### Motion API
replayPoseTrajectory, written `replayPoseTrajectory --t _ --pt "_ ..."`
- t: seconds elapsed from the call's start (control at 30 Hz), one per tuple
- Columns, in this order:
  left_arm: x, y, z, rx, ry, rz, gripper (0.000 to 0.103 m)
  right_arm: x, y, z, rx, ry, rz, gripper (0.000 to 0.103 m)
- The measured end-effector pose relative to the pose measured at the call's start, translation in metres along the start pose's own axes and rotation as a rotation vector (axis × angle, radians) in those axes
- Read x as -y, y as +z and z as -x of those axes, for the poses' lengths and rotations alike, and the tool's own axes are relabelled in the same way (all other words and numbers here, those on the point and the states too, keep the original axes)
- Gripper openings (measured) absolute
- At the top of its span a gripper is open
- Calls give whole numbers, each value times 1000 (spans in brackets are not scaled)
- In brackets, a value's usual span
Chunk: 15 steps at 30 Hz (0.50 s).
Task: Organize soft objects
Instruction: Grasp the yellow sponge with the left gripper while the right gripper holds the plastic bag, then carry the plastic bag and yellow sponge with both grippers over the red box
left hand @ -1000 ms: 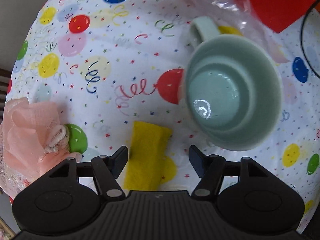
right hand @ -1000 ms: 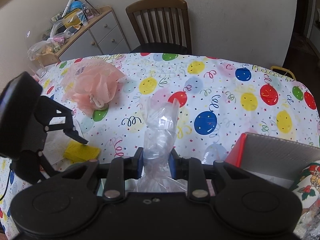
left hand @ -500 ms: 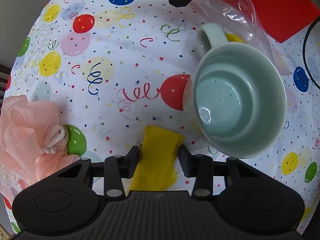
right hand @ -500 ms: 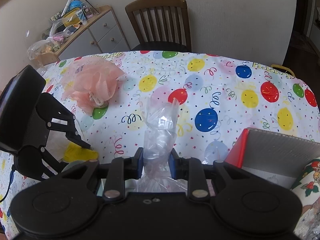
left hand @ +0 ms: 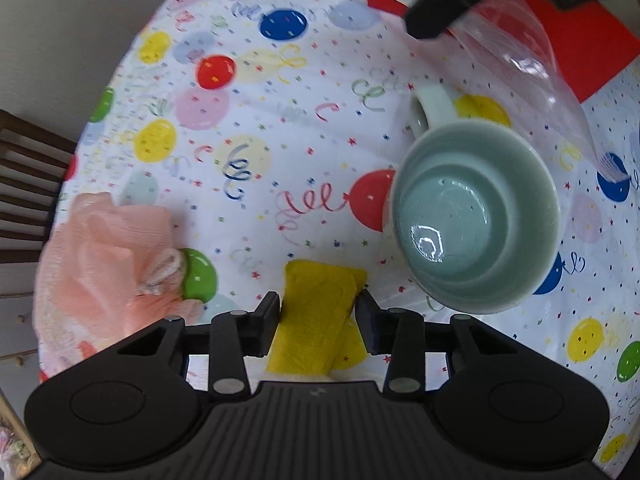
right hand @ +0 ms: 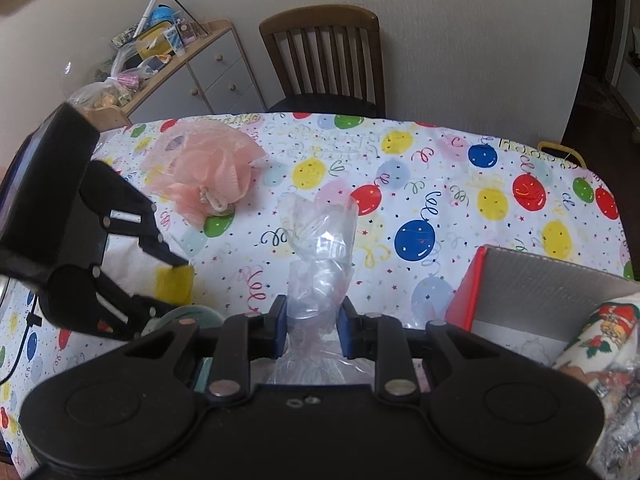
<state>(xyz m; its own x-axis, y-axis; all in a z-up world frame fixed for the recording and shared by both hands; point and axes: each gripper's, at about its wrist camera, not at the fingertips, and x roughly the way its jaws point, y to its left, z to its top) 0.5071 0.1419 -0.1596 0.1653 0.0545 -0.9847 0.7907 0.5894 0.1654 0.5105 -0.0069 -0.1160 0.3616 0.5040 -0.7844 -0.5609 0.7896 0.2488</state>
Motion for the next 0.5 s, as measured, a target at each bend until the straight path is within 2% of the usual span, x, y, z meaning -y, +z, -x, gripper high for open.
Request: replayPoseTrajectory --t 0.27,0.5 --pt "2 -3 36 56 60 48 34 -12 -7 35 41 8 12 23" --pt "13 -5 68 113 105 90 34 -11 -17 72 94 16 16 23"
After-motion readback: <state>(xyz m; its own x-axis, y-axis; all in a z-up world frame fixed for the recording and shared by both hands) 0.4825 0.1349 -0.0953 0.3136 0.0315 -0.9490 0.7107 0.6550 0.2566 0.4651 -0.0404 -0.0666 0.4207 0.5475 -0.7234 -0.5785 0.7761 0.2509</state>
